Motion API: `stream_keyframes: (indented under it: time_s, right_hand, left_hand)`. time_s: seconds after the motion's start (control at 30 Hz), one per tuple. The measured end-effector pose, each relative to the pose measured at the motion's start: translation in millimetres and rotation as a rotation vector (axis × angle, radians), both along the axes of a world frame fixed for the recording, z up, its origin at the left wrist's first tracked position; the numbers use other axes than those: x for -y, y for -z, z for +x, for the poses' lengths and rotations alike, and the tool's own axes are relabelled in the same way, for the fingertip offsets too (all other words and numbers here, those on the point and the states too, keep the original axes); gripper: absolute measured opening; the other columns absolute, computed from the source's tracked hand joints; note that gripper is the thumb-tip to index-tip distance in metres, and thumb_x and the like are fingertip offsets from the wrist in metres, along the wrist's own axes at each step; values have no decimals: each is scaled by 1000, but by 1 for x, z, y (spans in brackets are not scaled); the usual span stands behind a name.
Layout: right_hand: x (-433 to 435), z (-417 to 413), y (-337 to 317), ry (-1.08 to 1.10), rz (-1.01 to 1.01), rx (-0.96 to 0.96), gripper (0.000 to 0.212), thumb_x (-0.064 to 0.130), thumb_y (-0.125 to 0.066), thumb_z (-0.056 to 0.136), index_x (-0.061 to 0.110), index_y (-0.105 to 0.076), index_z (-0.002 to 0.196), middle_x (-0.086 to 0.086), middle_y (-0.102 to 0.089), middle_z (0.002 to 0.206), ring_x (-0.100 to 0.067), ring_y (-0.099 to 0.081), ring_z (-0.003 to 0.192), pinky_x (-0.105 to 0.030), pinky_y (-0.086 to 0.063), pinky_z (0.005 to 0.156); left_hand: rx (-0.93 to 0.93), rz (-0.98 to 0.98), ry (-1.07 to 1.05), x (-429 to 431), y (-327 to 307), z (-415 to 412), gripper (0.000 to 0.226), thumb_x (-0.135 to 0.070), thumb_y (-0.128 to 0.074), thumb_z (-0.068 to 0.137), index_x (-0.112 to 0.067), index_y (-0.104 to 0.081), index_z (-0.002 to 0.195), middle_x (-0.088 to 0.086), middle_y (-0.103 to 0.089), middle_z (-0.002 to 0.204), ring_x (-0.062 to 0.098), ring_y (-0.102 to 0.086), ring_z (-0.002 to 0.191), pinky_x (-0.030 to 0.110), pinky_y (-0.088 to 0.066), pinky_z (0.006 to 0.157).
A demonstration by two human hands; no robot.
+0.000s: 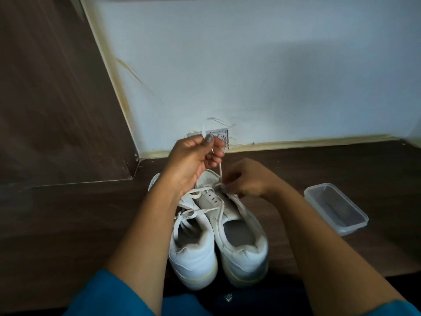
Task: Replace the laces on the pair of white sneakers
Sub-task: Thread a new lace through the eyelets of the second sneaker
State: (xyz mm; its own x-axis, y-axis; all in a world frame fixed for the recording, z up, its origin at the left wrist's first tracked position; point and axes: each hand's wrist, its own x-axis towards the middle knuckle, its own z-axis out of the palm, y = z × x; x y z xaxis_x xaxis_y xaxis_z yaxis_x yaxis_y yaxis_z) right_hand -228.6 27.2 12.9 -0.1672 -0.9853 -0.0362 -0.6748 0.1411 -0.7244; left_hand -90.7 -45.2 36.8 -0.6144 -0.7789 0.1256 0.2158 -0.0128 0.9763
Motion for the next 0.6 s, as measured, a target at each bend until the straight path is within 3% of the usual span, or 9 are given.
stream_keyframes:
  time_s: [0.1, 0.17, 0.23, 0.3, 0.37, 0.4, 0.47, 0.6]
  right_hand:
    - [1, 2, 3, 54, -74, 103, 10, -2, -66, 81, 5, -68, 74, 0, -58, 54, -5, -52, 41, -19, -49, 49]
    - [3, 3, -1, 94, -184, 149, 16, -4, -62, 82, 4, -65, 68, 0, -58, 52, -9, -54, 44, -23, -47, 50]
    - [4, 6, -11, 161, -353, 268, 16, -3, -60, 83, -1, -63, 68, -6, -60, 56, -15, -55, 51, -28, -47, 55]
    - [3, 9, -23, 180, -486, 486, 19, -1, -58, 88, -1, -61, 70, -9, -60, 59, -14, -56, 53, -24, -50, 54]
    - [1, 14, -29, 94, -501, 673, 22, -3, -54, 90, 4, -60, 71, -5, -59, 57, -11, -57, 52, -19, -50, 52]
    - [0, 16, -29, 44, -472, 719, 22, -4, -54, 90, 4, -60, 71, -5, -60, 57, -12, -57, 52, -20, -50, 52]
    - [0, 19, -25, 4, -418, 740, 20, -4, -55, 90, 3, -59, 71, -8, -59, 59, -17, -55, 52, -24, -49, 51]
    - [3, 4, -14, 181, -317, 542, 23, -15, -55, 78, 8, -59, 77, -8, -56, 68, -17, -52, 56, -23, -45, 48]
  left_hand:
    - [-110, 51, 21, -2, -8, 4, 26, -13, -43, 96, -3, -64, 84, 3, -63, 60, 11, -55, 52, 17, -45, 51]
    - [-60, 48, -7, 0, -5, 6, 27, -6, -46, 95, -10, -68, 79, 3, -66, 66, 11, -52, 51, 17, -42, 48]
    - [133, -10, 0, 5, 1, 8, 33, 10, -48, 86, -16, -68, 84, 6, -65, 79, 11, -49, 54, 18, -39, 47]
    - [387, -74, 69, 7, 9, 9, 39, 17, -49, 80, -14, -65, 97, 8, -63, 93, 12, -50, 63, 18, -41, 49]
    - [575, -156, 101, 7, 16, 7, 33, 9, -58, 81, -13, -62, 106, 7, -63, 102, 11, -53, 68, 19, -43, 53]
    - [615, -192, 103, 6, 19, 5, 24, 3, -61, 83, -14, -62, 101, 6, -63, 99, 10, -53, 66, 19, -42, 53]
    - [611, -213, 117, 1, 20, 2, 12, -3, -59, 89, -14, -61, 83, 6, -65, 84, 6, -53, 56, 17, -42, 49]
    - [355, -47, 59, -3, 8, 0, 30, -4, -46, 95, -7, -54, 67, 8, -59, 62, 14, -55, 48, 23, -48, 49]
